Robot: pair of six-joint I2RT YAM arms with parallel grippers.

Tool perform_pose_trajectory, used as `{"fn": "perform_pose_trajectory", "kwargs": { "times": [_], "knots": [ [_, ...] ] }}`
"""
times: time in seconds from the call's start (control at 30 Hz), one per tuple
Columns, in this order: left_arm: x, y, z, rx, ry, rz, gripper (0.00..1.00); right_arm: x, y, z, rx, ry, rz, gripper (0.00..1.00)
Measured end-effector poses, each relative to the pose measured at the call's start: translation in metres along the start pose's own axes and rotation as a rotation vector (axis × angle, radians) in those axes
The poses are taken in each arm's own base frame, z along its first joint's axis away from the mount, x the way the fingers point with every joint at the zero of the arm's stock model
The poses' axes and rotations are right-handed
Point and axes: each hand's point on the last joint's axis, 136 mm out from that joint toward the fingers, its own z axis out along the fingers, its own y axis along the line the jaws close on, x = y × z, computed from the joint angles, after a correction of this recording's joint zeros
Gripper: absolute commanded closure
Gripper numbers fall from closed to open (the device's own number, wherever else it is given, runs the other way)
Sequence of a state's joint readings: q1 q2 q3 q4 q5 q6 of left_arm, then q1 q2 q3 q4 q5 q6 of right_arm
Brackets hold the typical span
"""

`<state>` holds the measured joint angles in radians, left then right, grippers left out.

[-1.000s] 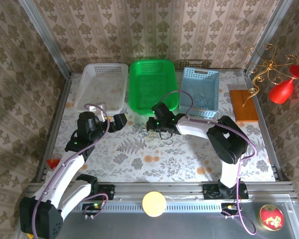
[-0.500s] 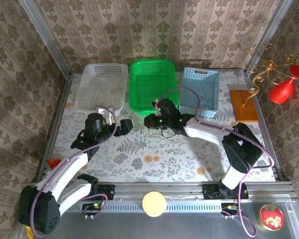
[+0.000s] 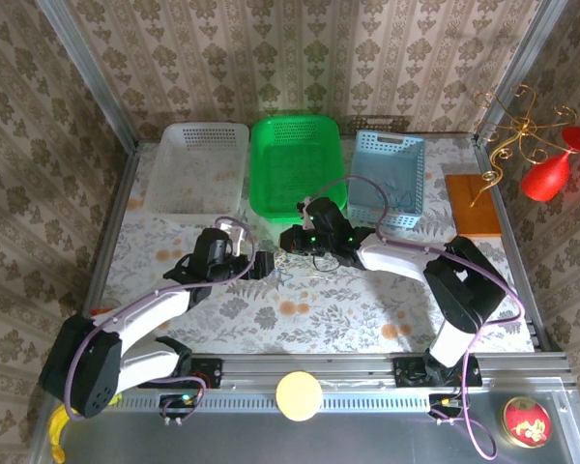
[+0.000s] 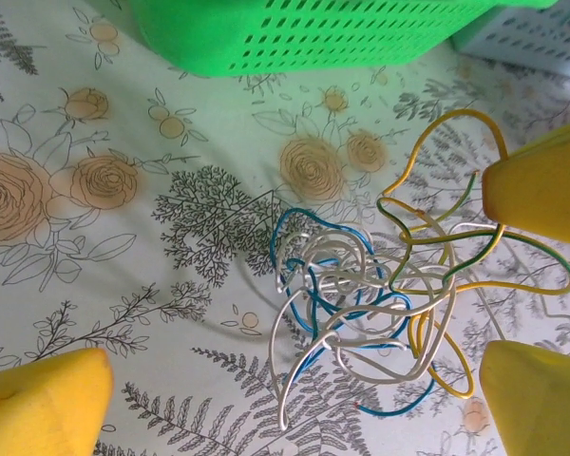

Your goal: Untangle the cables

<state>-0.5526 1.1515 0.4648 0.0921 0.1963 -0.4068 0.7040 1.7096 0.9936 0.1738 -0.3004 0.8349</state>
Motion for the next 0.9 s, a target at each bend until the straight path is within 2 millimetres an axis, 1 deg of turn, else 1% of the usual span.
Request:
{"fn": "perform_pose_trajectory", "kwargs": {
  "times": [0.07,0.13,0.2,0.37,0.57,0.73,0.9],
  "knots": [
    [0.002,0.001,0.005,-0.008,0.007,0.012,0.00,0.003,-0.006,0.004,0.011,0.009,0.011,0.90],
    [0.005,0.003,0.008,-0.014,0.015,0.018,0.00,0.006,-0.011,0.006,0.021,0.017,0.018,0.83],
    [0.005,0.005,0.010,-0.022,0.017,0.021,0.00,0.008,-0.015,0.006,0.029,0.020,0.022,0.79],
    [0.001,0.007,0.009,-0.036,-0.004,0.024,0.00,0.005,-0.020,0.005,0.042,0.011,0.026,0.69],
    [-0.007,0.007,0.004,-0.048,-0.039,0.029,0.00,0.003,-0.030,0.003,0.083,0.002,0.026,0.66],
    [-0.015,0.004,-0.003,-0.047,-0.071,0.034,0.00,0.008,-0.039,0.000,0.131,0.016,0.022,0.59],
    [-0.016,0.005,-0.007,-0.058,-0.079,0.034,0.00,0.014,-0.040,-0.004,0.151,0.035,0.022,0.58]
  ]
}}
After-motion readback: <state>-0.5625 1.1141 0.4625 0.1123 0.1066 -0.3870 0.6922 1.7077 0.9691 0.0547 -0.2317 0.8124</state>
